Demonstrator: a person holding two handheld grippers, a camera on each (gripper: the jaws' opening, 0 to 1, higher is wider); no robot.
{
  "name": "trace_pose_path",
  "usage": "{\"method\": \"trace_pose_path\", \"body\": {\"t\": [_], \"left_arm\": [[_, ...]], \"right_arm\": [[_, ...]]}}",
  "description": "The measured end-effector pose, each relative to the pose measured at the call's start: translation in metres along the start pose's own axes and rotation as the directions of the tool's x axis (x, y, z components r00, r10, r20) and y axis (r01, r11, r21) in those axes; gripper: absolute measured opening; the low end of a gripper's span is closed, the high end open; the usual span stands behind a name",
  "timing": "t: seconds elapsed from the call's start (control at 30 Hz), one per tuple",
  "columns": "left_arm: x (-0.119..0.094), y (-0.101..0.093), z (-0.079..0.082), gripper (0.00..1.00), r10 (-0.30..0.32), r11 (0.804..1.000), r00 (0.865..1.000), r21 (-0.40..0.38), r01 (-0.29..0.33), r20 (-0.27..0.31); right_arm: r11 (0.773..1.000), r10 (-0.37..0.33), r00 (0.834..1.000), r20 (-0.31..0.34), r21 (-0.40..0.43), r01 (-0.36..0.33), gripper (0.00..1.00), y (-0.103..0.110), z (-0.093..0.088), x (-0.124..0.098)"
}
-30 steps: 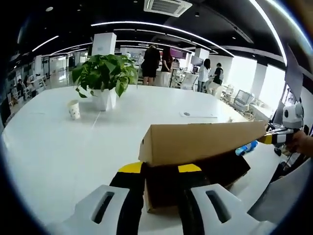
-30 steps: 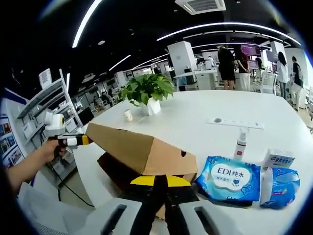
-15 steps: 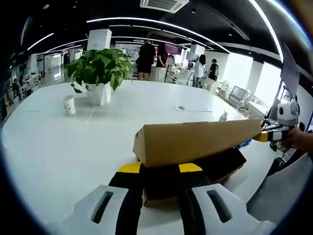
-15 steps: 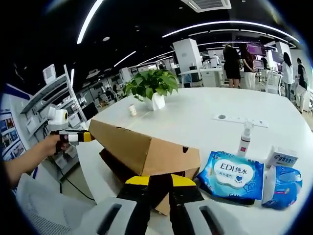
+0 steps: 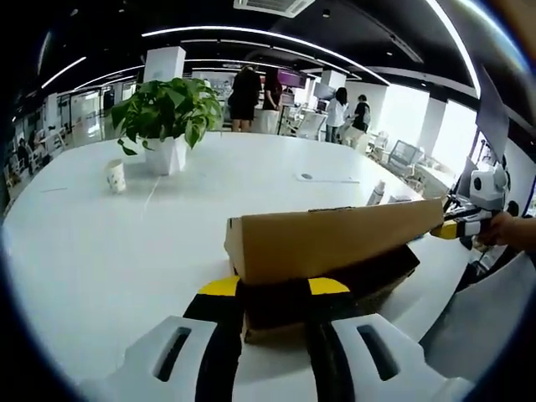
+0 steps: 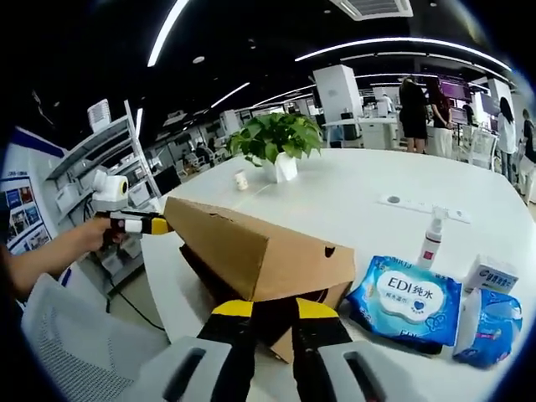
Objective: Operate the shoe box by opening the lid, removing the specified soft item, and placing it in the target area until the item is outside and the box remains undamaged.
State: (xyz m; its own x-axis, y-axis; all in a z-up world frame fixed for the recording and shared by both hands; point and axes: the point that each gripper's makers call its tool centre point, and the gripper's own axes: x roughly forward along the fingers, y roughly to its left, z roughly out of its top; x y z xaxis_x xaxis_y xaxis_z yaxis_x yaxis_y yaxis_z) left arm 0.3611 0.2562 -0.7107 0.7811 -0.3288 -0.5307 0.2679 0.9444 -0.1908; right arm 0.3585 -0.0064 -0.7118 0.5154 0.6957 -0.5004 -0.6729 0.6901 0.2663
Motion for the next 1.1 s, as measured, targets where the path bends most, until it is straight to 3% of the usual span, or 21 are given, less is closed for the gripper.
{"method": "trace_pose_path", "body": {"t": [0.17, 0.63, 1.1], "left_arm": [[0.0, -0.001, -0.007, 0.29, -0.006, 1.0, 1.0, 0.019, 0.007, -0.02], [0.002, -0.001, -0.022, 0.31, -0.007, 0.999, 0.998, 0.037, 0.009, -0.057], [0.01, -0.006, -0.045, 0.32, -0.003, 0.996, 0.991, 0.088, 0.015, -0.136]], "right_arm": [[0.999, 0.021, 1.0, -0.002, -0.033, -0.021, 0.19, 0.002, -0.003, 0.0], [0.996, 0.024, 0.999, -0.04, -0.081, -0.027, 0.19, -0.003, -0.013, 0.006], [0.989, 0.018, 0.995, -0.099, -0.145, -0.032, 0.21, -0.005, -0.031, 0.013]]}}
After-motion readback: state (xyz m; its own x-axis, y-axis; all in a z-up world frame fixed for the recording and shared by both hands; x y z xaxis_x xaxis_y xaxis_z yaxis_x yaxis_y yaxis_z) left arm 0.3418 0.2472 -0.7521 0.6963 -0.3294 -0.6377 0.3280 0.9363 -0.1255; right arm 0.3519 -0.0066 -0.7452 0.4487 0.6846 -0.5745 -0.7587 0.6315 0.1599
